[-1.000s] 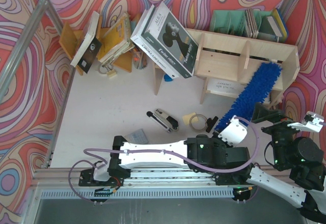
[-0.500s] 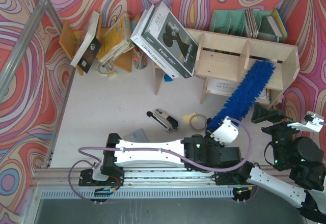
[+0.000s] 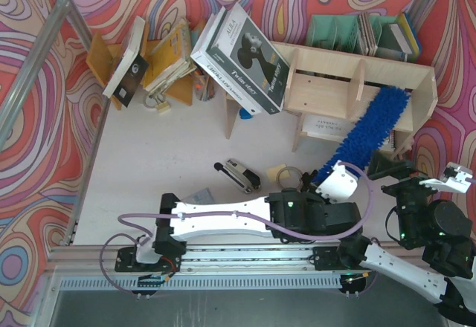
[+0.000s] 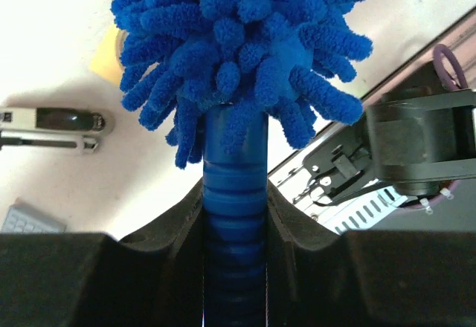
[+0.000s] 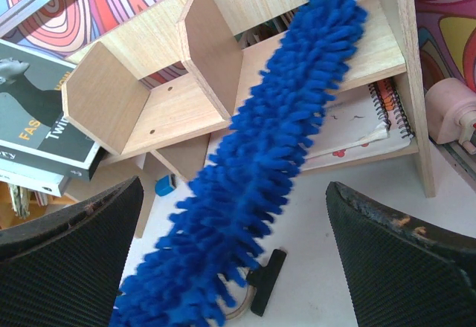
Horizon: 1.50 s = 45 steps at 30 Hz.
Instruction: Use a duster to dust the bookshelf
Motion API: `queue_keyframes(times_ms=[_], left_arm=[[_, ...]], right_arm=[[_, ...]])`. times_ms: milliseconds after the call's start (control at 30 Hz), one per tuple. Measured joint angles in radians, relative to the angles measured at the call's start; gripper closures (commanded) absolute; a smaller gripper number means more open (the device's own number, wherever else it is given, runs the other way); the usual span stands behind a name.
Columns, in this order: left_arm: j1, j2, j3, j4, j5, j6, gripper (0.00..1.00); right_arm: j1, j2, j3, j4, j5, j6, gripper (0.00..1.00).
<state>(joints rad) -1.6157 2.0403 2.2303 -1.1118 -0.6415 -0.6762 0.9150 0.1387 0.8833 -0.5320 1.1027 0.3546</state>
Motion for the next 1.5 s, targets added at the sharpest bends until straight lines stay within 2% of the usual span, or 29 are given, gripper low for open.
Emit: queue_keyframes(times_ms=[167, 400, 633, 867, 1100, 1300, 1500], left_arm=[[0.000, 0.093, 0.091, 0.021, 0.044, 0.057, 1.00], [-0.004, 0.072, 0.065, 0.022, -0.002, 0.058, 1.00], [-0.032, 0.011, 0.056, -0.093, -0.177, -0.082, 1.00], [-0.072, -0.006, 0.058, -0.146, -0.197, -0.176, 1.00], [-0.109, -0.002, 0.101, -0.166, -0.249, -0.187, 1.00], [-0.143, -0.004, 0.098, -0.099, -0.383, -0.131, 1.00], [-0.174, -0.056, -0.015, 0.037, -0.443, -0.041, 1.00]], right_arm=[[0.000, 0.000, 0.000, 0.000, 0.000, 0.000, 0.01], [0.000, 0.000, 0.000, 0.000, 0.000, 0.000, 0.01], [0.000, 0.000, -0.001, 0.000, 0.000, 0.000, 0.01], [0.000, 0.000, -0.001, 0.000, 0.000, 0.000, 0.01], [0.000, 0.000, -0.001, 0.000, 0.000, 0.000, 0.01], [0.000, 0.000, -0.001, 0.000, 0.000, 0.000, 0.01], [0.000, 0.000, -0.001, 0.000, 0.000, 0.000, 0.01]])
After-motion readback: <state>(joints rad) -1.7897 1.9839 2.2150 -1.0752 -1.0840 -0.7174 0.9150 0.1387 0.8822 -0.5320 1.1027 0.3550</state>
